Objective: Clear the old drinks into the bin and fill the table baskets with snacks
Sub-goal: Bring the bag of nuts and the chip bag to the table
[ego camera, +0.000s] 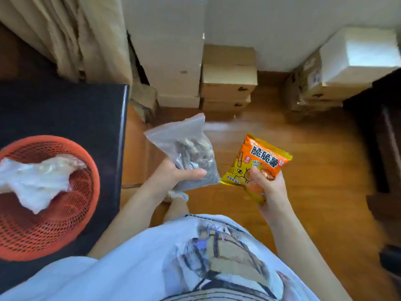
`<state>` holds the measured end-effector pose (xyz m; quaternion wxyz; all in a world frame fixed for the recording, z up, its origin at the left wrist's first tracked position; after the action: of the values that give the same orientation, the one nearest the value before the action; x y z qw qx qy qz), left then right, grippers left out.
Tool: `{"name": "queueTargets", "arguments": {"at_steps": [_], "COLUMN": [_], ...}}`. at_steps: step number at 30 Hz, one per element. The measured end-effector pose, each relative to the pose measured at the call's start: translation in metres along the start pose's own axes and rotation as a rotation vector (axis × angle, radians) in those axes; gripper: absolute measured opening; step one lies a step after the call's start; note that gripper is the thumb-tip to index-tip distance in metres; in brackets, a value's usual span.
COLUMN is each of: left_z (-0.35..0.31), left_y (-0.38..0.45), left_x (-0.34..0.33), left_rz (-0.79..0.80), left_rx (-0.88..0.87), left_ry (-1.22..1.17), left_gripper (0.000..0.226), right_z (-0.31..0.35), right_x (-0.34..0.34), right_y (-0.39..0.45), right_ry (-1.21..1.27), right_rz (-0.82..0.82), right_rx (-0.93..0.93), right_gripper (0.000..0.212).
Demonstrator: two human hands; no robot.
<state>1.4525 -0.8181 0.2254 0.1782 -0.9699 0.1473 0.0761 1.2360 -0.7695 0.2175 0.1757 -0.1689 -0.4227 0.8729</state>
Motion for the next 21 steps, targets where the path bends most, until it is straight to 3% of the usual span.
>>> {"name": "queueTargets", "arguments": {"at_steps": [5, 10, 17, 21], "left_z": [0.025, 0.038, 0.056, 0.085], "left_y": [-0.024, -0.042, -0.051, -0.054], "left_x": [-0.113, -0.214, -0.336, -0.419], "left_rz": [0.088, 0.223, 0.541, 0.707], "left_rx": [0.027, 0.098, 0.131, 0.190], "left_ry": [0.023, 0.043, 0.291, 0.390], "left_gripper": [0.034, 0.038, 0.028, 0.035], "right_z": [-0.027, -0.060, -0.120, -0.154], "right_x": [0.129, 0.241, 0.349, 0.397], "right_y": [-0.060, -0.116, -0.165, -0.188], "right_ry": [0.209, 0.428, 0.750, 0.906], "right_rz": [-0.168, -0.365, -0.617, -0.737], "right_rx": [0.088, 0.138, 0.178, 0.169], "right_gripper": [0.058, 0.051, 0.036, 0.031]}}
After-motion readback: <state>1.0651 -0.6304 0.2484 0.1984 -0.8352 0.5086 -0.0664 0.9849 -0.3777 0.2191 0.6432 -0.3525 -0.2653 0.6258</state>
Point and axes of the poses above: each hand's wrist, its own y-axis towards the middle knuckle, its own x-axis out of the back of the hand, z = x × y, the point moved 5 cm from there along y, towards the middle knuckle, and after that the axes turned 14 degrees about -x, right-handed, at the moved point
